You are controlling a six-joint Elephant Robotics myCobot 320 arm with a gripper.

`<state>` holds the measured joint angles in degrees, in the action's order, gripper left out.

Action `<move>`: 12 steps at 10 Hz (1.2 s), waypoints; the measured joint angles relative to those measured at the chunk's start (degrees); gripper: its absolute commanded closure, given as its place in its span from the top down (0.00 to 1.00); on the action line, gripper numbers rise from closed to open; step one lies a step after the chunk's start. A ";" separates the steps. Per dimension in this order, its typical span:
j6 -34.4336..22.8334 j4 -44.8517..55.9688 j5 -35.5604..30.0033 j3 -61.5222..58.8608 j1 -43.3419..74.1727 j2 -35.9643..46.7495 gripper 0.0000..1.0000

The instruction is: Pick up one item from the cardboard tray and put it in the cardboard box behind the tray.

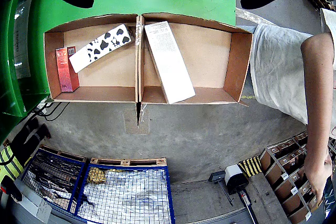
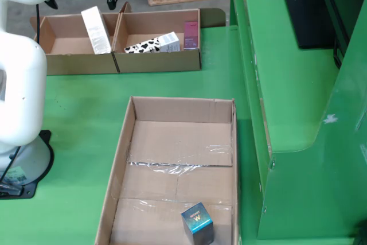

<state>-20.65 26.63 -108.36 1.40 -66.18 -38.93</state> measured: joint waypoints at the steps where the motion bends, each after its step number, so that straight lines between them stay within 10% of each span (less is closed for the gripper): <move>1: 0.00 0.00 0.00 0.00 0.00 0.00 1.00; 12: -1.49 16.43 -2.55 -2.89 9.14 4.83 1.00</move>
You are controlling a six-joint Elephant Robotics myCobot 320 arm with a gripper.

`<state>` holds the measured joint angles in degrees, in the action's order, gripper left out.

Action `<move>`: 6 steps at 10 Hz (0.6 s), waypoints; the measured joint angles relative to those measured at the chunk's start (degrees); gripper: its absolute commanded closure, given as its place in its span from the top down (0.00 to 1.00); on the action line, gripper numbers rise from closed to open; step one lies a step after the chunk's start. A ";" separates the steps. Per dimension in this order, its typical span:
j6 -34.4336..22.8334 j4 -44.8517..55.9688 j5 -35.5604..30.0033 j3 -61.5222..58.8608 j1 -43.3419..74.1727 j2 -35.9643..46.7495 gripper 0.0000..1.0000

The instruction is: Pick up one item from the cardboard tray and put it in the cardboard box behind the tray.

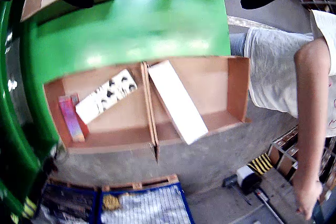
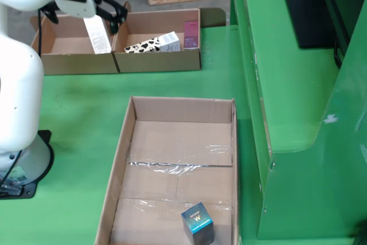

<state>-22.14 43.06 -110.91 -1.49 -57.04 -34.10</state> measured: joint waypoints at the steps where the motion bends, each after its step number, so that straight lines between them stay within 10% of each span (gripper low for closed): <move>1: 0.17 2.46 0.00 -2.20 0.62 -2.37 1.00; 6: -1.59 15.82 -1.41 -15.91 9.76 -4.74 1.00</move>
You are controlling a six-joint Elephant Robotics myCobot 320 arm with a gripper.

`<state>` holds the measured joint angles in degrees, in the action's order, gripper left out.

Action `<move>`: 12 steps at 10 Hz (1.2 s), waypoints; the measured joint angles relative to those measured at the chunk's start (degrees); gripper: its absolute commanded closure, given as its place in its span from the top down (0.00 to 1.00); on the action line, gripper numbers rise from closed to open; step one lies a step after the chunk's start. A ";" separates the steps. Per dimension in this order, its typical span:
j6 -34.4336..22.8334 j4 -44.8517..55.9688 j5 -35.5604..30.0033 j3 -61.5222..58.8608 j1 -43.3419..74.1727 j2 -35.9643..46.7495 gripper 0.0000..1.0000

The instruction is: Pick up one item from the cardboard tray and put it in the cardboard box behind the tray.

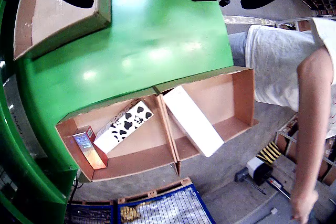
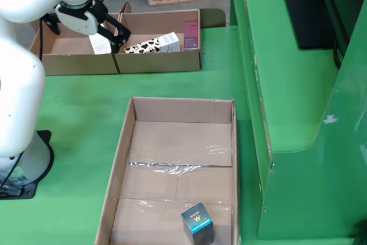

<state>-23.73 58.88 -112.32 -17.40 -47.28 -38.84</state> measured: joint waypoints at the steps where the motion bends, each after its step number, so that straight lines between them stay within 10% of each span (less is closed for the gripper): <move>1: -2.28 2.46 -1.84 -2.28 2.46 1.40 1.00; 12: -7.82 -9.40 -4.66 18.27 32.70 19.95 1.00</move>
<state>-31.55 49.48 -116.98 0.87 -14.58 -18.89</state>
